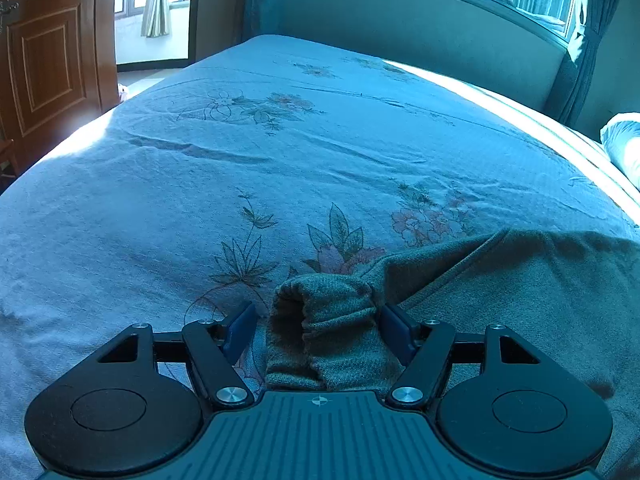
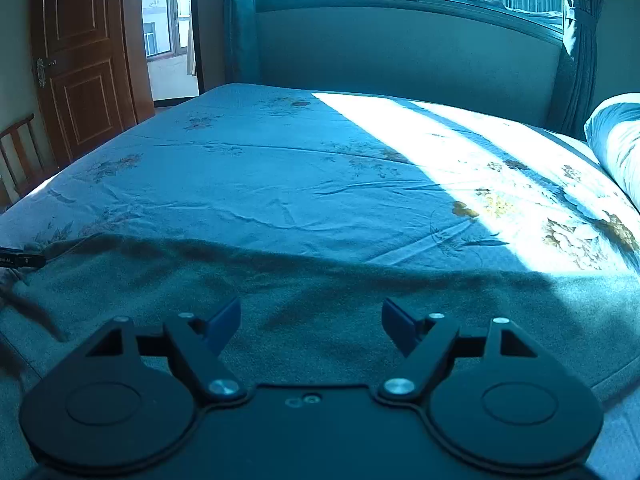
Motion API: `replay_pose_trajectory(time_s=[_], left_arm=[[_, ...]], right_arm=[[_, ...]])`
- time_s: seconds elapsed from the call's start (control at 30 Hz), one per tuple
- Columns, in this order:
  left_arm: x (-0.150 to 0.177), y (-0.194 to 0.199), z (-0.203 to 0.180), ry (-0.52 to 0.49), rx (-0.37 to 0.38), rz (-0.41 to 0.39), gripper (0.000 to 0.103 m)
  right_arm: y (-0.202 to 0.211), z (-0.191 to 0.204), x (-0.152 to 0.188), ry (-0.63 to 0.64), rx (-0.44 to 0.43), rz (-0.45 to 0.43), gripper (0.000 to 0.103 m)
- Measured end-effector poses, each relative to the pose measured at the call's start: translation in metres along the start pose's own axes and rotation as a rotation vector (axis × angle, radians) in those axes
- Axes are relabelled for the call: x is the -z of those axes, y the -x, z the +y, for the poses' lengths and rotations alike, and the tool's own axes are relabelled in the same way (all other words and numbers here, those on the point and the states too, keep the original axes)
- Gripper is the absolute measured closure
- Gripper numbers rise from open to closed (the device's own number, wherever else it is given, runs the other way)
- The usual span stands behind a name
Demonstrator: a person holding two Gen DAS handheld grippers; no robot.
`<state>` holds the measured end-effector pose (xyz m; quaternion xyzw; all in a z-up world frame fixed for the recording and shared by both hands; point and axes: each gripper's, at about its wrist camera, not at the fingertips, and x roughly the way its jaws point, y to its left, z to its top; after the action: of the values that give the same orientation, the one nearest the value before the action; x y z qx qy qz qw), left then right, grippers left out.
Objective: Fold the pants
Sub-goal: 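Grasp the pants leg hem with the left gripper while the right gripper grasps the other hem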
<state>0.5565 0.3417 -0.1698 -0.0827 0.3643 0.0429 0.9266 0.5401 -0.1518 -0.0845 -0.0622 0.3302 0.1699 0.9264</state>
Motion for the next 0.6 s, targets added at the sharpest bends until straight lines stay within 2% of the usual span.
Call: replay_pose_trajectory(time_s=[0.03, 0.17, 0.23, 0.37, 0.53, 0.6], left_arm=[[0.001, -0.001, -0.002, -0.006, -0.001, -0.003, 0.035], [0.000, 0.005, -0.009, -0.033, 0.035, -0.030, 0.073], [0.002, 0.015, -0.009, -0.034, 0.046, -0.054, 0.081], [0.001, 0.016, -0.004, -0.019, 0.058, -0.049, 0.081], [0.002, 0.011, -0.004, -0.019, 0.053, -0.047, 0.081], [0.003, 0.010, -0.003, -0.016, 0.056, -0.050, 0.081]], right_arm=[[-0.008, 0.001, -0.003, 0.012, 0.000, 0.008, 0.033], [-0.026, 0.002, -0.007, 0.048, -0.007, 0.025, 0.034], [-0.033, 0.001, -0.008, 0.074, -0.023, 0.027, 0.036], [-0.053, -0.006, -0.016, 0.130, -0.033, 0.049, 0.041], [-0.072, -0.018, -0.026, 0.142, -0.027, 0.061, 0.042], [-0.081, -0.022, -0.031, 0.152, -0.050, 0.069, 0.040]])
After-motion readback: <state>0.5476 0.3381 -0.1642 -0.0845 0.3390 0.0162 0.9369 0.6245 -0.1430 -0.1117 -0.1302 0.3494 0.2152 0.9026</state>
